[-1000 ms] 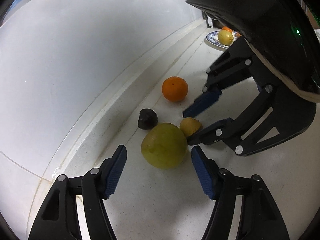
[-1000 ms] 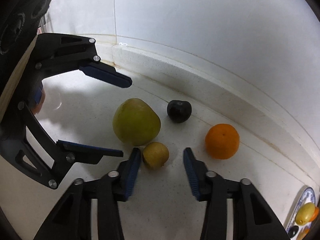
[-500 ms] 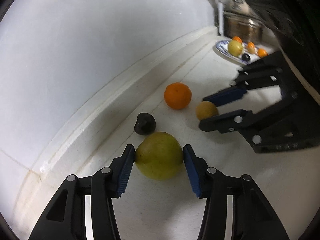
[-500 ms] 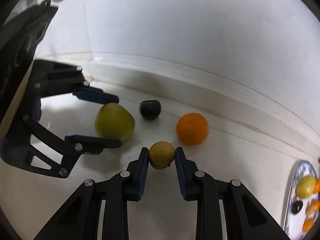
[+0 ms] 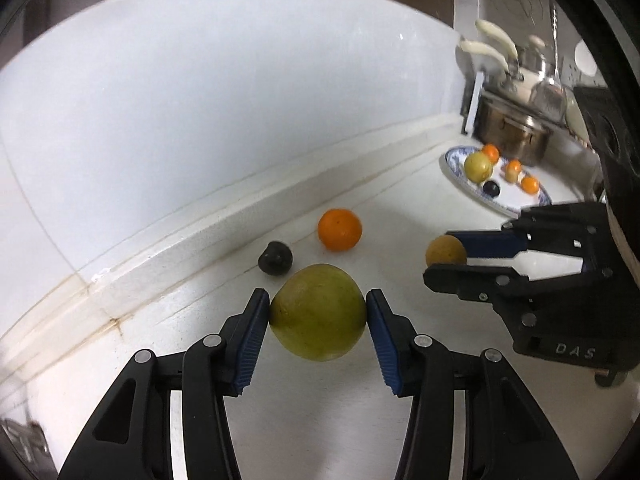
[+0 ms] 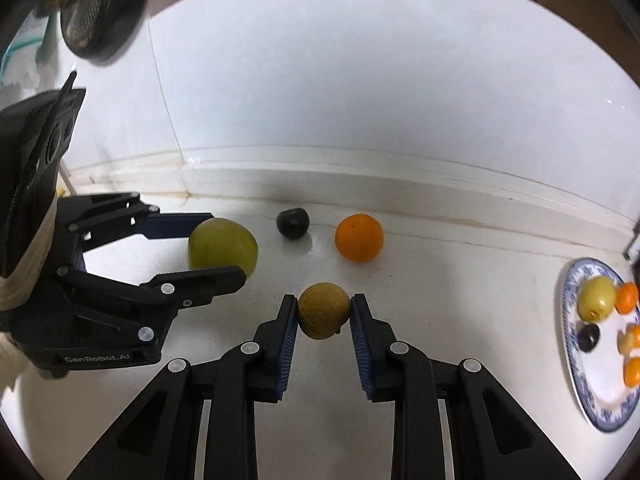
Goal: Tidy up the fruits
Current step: 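Carry the pear in the left tool while the right tool carries the tan fruit to the plate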
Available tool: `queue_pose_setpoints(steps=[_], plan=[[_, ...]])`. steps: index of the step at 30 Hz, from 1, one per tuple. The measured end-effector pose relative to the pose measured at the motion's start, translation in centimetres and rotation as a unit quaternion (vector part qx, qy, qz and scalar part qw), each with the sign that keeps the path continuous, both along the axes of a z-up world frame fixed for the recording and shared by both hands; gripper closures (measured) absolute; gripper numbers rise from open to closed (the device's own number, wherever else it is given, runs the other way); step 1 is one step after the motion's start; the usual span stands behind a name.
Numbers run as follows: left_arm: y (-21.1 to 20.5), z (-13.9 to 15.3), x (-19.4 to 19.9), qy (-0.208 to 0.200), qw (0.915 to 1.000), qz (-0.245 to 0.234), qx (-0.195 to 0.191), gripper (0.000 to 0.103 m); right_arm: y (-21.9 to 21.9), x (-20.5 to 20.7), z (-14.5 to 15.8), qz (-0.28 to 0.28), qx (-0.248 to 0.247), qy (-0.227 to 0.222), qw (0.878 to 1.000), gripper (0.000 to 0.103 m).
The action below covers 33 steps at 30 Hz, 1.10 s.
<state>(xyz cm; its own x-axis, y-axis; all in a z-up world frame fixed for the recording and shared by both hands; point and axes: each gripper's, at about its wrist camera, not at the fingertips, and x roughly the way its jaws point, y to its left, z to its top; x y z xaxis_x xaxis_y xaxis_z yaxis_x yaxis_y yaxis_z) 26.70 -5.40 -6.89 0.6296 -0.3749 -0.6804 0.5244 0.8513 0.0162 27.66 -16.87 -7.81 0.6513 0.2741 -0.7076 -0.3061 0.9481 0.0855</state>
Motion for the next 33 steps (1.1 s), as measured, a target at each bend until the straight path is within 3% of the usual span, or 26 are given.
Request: queue_pose_setpoints(steps=[17, 33], plan=[[-0.8, 5.6, -7.0, -0.044, 0.9972, 0.042, -0.043, 0.054, -1.8, -6.5, 5.8, -0.047, 0.022, -0.061, 0.997, 0.075], [-5.4, 8.8, -11.4, -0.079, 0.9954, 0.024, -0.05, 0.054, -6.4, -12.5, 9.6, -0.104, 0.019, -0.115, 0.988, 0.075]])
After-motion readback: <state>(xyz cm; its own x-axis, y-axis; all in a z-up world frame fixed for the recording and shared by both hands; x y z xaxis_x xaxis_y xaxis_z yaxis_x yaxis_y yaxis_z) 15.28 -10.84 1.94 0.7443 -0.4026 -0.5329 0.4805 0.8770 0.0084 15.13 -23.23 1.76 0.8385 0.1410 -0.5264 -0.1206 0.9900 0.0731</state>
